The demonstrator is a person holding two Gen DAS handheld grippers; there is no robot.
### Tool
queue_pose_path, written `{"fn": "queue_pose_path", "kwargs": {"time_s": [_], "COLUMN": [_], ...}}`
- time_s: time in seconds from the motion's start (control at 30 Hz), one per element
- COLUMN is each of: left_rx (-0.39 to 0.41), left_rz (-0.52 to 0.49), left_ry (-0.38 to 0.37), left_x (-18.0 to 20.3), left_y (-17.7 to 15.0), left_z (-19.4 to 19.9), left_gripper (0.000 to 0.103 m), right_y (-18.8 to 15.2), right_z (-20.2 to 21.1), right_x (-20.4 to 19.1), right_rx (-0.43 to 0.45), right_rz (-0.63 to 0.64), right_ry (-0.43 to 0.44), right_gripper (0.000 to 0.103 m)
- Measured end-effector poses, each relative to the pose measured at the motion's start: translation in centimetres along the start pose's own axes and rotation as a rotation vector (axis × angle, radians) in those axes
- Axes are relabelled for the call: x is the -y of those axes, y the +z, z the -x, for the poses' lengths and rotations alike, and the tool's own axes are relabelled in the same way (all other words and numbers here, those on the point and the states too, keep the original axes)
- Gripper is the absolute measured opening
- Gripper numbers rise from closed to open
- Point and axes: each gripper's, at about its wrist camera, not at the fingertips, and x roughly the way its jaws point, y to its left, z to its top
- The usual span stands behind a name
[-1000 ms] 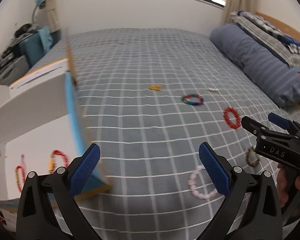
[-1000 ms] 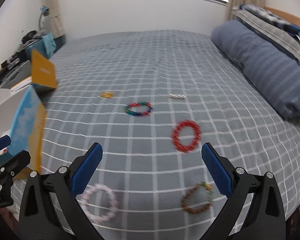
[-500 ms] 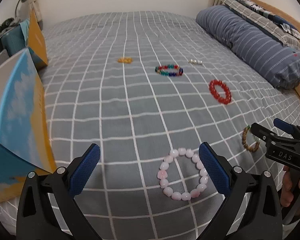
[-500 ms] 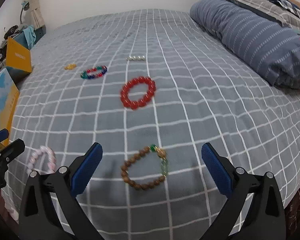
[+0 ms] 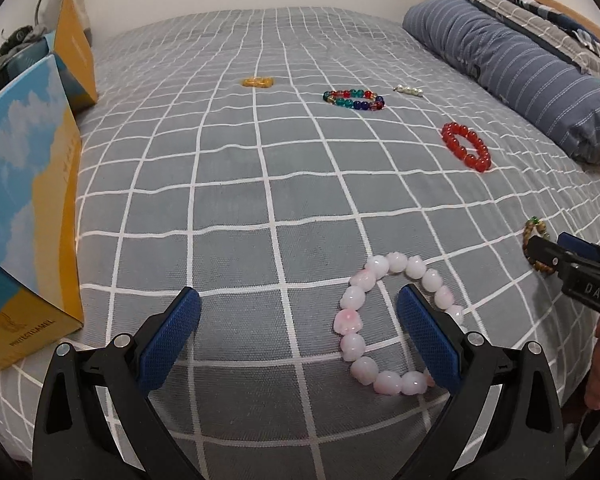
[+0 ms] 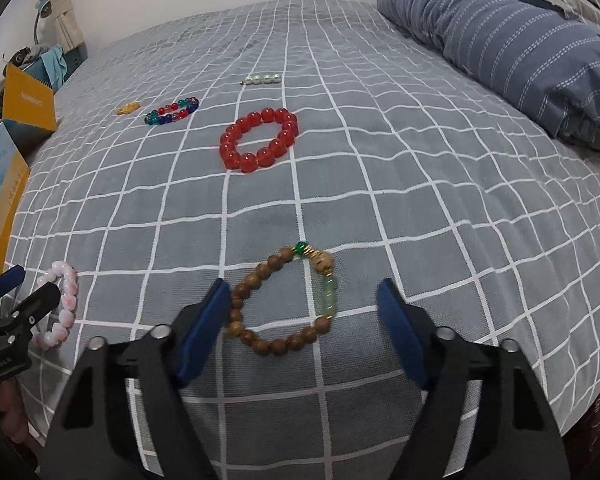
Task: Organize jewelry
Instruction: 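Grasp the pink-white bead bracelet with the left tool while the right grasps the wooden bead bracelet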
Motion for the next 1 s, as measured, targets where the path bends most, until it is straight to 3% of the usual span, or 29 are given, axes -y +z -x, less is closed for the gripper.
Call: {"fn": "queue_pose_path", "kwargs": {"time_s": [0.2,0.4,0.57,0.67,1.0], "left_rx": [-0.006,-0.014,-0.033,-0.040,-0.032], "left_rz": [0.007,0.025,0.037,0.036,0.023], "left_ry": [0.004,0.010,-0.024,-0.028,-0.055], "left_x": [0.0,-0.3,-0.7,-0.7,-0.5], "left_y": [0.0,0.1,0.3,0.4,0.7], "left_z": [-0.1,0.3,0.6,0.8,2.3], "left_gripper": [0.085,0.051,0.012,0.012,0.012], "right_y": [-0.2,-0.4,-0.5,-0.4,-0.2], "right_z": [0.0,0.1,0.3,0.4,1.0], "right_x": [0.2,0.0,-0.5,-0.5,0.1], "right_rx": [0.006,0.011,0.010,0.009,0.012], "right_rz": [-0.008,-0.002,0.019,0.010,-0.026], "right_ry": [0.022,0.046,0.067,0.079,0.084], "right_gripper": [0.049,0.031,0.013,0.007,0.007]}}
